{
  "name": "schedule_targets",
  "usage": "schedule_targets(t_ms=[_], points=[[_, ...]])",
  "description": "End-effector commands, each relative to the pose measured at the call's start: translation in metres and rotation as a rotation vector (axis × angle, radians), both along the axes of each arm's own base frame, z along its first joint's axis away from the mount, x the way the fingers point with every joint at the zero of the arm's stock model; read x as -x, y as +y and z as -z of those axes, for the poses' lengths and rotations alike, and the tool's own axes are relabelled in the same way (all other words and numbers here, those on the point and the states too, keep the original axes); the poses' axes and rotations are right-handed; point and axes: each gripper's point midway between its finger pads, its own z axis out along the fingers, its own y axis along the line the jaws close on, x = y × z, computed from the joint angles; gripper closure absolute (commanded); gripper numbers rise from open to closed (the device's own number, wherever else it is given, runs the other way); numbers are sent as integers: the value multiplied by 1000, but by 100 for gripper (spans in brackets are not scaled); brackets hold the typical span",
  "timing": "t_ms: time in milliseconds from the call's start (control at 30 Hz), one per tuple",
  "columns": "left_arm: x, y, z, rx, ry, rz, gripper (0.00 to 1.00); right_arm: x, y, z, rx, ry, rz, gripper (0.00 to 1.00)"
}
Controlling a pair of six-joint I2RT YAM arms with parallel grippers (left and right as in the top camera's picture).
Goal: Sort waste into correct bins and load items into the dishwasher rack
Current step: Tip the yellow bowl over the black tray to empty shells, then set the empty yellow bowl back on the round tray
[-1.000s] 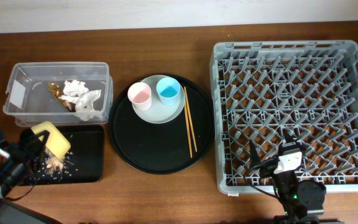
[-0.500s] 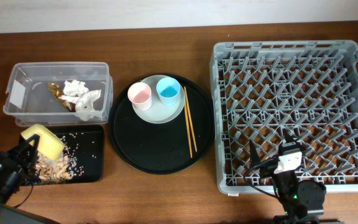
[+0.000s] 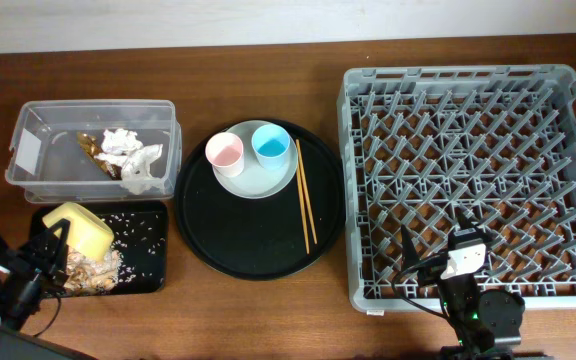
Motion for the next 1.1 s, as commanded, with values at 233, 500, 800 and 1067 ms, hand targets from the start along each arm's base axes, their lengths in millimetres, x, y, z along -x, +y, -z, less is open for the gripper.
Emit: schedule_targets(t_ms=[233, 500, 800, 1067], points=[[0, -1, -5, 25, -19, 1, 100, 0, -2, 3, 4, 4, 9, 2], [-41, -74, 4, -221, 190, 358, 100, 0, -2, 3, 4, 4, 9, 2], [-57, -230, 69, -1017, 653, 701, 100, 0, -2, 3, 4, 4, 9, 2], [-33, -292, 78, -1434, 650, 571, 100, 0, -2, 3, 4, 4, 9, 2]])
